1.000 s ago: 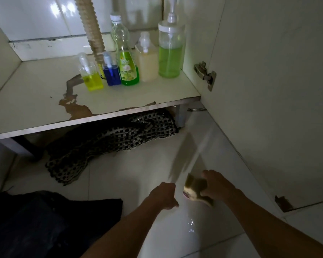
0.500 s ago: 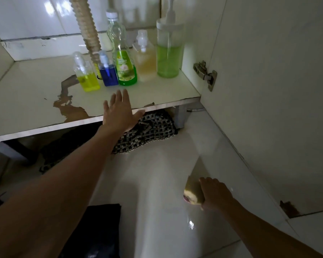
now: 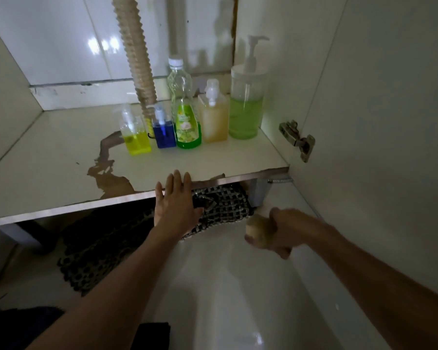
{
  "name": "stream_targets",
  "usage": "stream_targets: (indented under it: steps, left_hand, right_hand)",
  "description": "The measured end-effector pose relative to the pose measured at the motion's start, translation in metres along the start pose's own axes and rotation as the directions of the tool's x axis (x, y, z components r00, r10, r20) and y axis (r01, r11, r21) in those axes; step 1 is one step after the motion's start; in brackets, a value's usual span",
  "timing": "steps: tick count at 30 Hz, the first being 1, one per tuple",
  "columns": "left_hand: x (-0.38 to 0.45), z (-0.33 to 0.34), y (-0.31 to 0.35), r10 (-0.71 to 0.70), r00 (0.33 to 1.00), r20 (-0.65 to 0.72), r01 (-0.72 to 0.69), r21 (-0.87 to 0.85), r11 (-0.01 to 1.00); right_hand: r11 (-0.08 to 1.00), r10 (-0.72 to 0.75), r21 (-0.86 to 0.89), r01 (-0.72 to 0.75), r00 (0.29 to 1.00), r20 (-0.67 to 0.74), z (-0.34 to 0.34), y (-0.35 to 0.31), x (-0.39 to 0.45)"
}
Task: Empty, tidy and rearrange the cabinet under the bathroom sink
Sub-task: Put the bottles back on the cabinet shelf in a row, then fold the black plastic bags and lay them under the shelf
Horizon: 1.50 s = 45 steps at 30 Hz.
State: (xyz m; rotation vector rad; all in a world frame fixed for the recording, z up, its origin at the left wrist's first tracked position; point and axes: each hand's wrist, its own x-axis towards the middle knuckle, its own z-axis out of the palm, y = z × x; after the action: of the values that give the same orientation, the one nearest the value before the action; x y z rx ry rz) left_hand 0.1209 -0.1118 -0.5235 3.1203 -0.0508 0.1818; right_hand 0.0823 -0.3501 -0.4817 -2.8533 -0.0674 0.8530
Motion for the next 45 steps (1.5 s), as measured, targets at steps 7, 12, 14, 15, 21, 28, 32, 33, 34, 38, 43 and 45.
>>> stream_targets:
  steps: [7, 12, 14, 15, 21, 28, 32, 33, 34, 38, 43, 45]
  left_hand:
    - [-0.001, 0.003, 0.003, -0.016, 0.999, -0.041, 0.016, 0.003, 1.0]
    - [-0.002, 0.004, 0.004, -0.027, 0.998, -0.061, 0.028, 0.005, 1.0]
    - [-0.001, 0.008, 0.005, -0.035, 0.995, -0.093, 0.035, -0.005, 0.999]
    - [0.0, 0.011, 0.004, -0.041, 0.994, -0.105, 0.04, -0.007, 0.999]
    - [0.005, 0.023, 0.002, -0.049, 0.992, -0.12, 0.055, 0.048, 0.997]
    - [0.004, 0.002, 0.004, -0.065, 0.995, 0.076, 0.063, 0.017, 0.998]
    - [0.0, -0.037, -0.008, 0.011, 0.962, 0.273, 0.007, -0.062, 0.998]
    - [-0.006, -0.047, -0.013, 0.012, 0.96, 0.281, 0.009, -0.074, 0.997]
    - [-0.015, -0.06, -0.019, -0.006, 0.961, 0.276, 0.025, -0.067, 0.997]
    - [-0.063, -0.109, -0.055, -0.17, 0.968, 0.186, 0.172, 0.007, 0.985]
    - [-0.117, -0.134, -0.106, -0.416, 0.881, 0.225, 0.435, -0.043, 0.899]
    - [-0.143, -0.129, -0.118, -0.463, 0.848, 0.256, 0.498, -0.086, 0.863]
  right_hand:
    - [0.992, -0.121, -0.011, 0.122, 0.961, -0.248, -0.119, -0.046, 0.032]
    - [0.979, -0.182, -0.153, 0.134, 0.911, -0.37, -0.122, -0.06, 0.08]
    - [0.979, -0.172, -0.164, 0.122, 0.924, -0.34, -0.122, -0.062, 0.094]
    - [0.979, -0.174, -0.162, 0.125, 0.923, -0.342, -0.123, -0.062, 0.101]
    - [0.983, -0.179, -0.091, 0.157, 0.92, -0.348, -0.126, -0.057, 0.117]
    - [0.872, -0.13, 0.309, 0.379, 0.789, -0.601, -0.104, -0.07, 0.078]
    - [0.558, 0.035, 0.573, 0.601, 0.673, -0.739, -0.063, -0.104, 0.047]
    - [0.509, 0.041, 0.569, 0.646, 0.642, -0.765, -0.054, -0.113, 0.045]
    - [0.469, 0.042, 0.566, 0.679, 0.622, -0.782, -0.046, -0.122, 0.044]
    - [0.375, -0.019, 0.636, 0.675, 0.691, -0.722, -0.023, -0.168, 0.038]
    - [0.392, -0.352, 0.632, 0.669, 0.743, -0.569, 0.027, -0.215, 0.012]
    - [0.493, -0.424, 0.629, 0.601, 0.797, -0.43, 0.06, -0.221, 0.004]
